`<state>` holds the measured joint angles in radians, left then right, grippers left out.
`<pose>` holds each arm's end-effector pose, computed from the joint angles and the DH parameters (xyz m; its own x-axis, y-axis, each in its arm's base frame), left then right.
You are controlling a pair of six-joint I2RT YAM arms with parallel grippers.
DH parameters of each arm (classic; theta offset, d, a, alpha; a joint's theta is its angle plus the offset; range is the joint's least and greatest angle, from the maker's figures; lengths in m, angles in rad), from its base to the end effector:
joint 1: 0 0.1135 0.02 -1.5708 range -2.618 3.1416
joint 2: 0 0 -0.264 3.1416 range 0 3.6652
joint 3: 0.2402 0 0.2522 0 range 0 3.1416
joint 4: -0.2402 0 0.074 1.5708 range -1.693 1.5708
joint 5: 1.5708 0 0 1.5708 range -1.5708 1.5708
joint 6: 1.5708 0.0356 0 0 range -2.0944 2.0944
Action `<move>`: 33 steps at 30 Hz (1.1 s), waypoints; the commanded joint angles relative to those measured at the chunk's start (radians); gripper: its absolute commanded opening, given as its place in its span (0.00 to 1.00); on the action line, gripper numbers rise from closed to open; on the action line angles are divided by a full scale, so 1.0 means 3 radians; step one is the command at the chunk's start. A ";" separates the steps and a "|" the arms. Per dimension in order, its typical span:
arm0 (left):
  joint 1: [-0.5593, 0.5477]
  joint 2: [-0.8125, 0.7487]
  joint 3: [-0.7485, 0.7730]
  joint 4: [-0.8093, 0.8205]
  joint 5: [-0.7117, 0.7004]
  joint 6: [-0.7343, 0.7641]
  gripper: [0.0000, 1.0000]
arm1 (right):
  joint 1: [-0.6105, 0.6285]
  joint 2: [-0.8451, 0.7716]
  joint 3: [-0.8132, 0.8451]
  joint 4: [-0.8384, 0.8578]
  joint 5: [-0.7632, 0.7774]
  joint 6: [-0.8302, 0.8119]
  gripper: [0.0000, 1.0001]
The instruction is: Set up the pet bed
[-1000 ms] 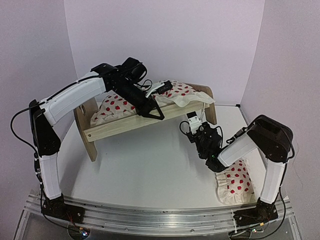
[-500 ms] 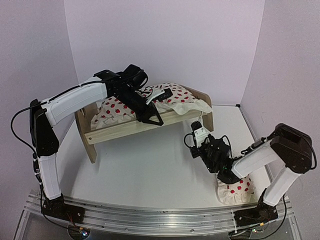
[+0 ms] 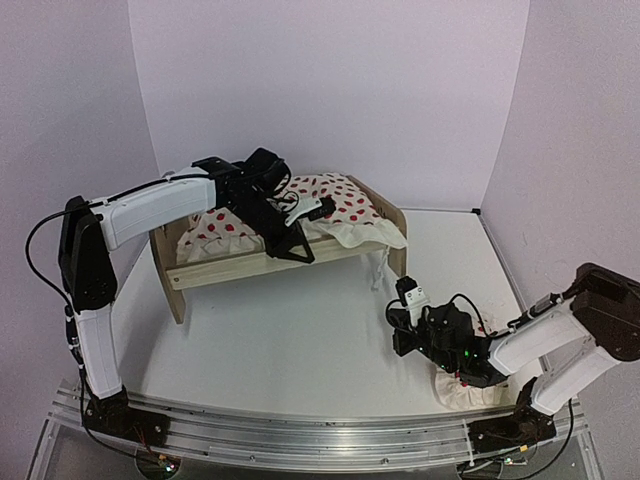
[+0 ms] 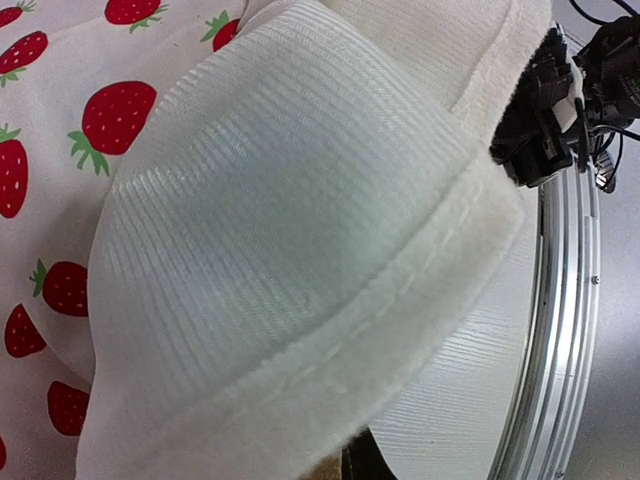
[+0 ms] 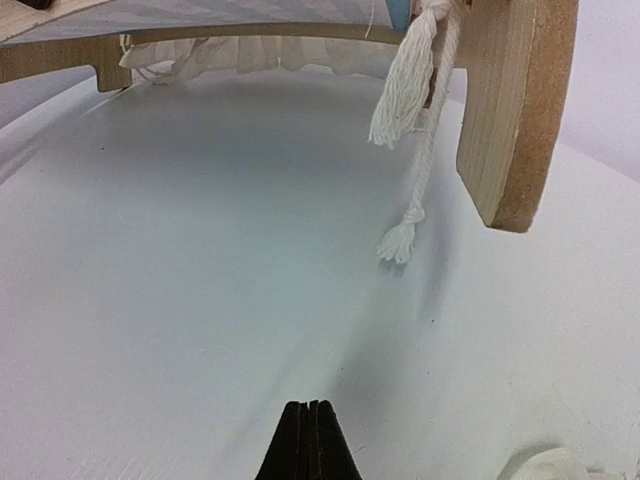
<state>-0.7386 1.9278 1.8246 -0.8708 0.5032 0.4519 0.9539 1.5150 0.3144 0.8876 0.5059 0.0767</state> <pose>0.2999 -0.2963 0.3083 -0.2051 0.7042 -0.6798 0.9779 0.1754 -0.1134 0.1586 0.1938 0.1381 -0.2118 -0.1828 -0.9601 -0.4318 0.8988 -0.0759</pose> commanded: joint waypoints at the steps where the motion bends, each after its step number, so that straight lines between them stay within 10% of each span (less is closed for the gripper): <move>1: 0.0049 -0.0313 -0.0078 0.0859 0.0317 0.0176 0.00 | -0.0002 -0.0237 -0.0023 -0.0246 -0.0165 0.0239 0.00; 7: 0.0041 -0.0312 0.0257 0.0844 0.0401 -0.0026 0.00 | -0.0016 0.0019 0.0046 0.0334 0.0020 0.0092 0.01; 15: -0.0074 -0.0253 0.1046 0.0218 0.0475 -0.0335 0.00 | -0.0070 0.1018 0.0484 0.2046 0.0564 -0.0441 0.27; 25: -0.0152 -0.0421 0.1168 0.0069 0.0523 -0.0407 0.00 | -0.0456 0.1094 0.0990 0.2065 0.0421 -0.0681 0.77; 33: -0.0150 -0.0427 0.1303 0.0064 0.0594 -0.0381 0.00 | -0.0534 0.1236 0.1285 0.2068 0.0669 -0.0700 0.80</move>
<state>-0.7864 1.9388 2.0782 -1.0589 0.6005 0.2960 0.8061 1.8588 0.6271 1.2948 0.6537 -0.1101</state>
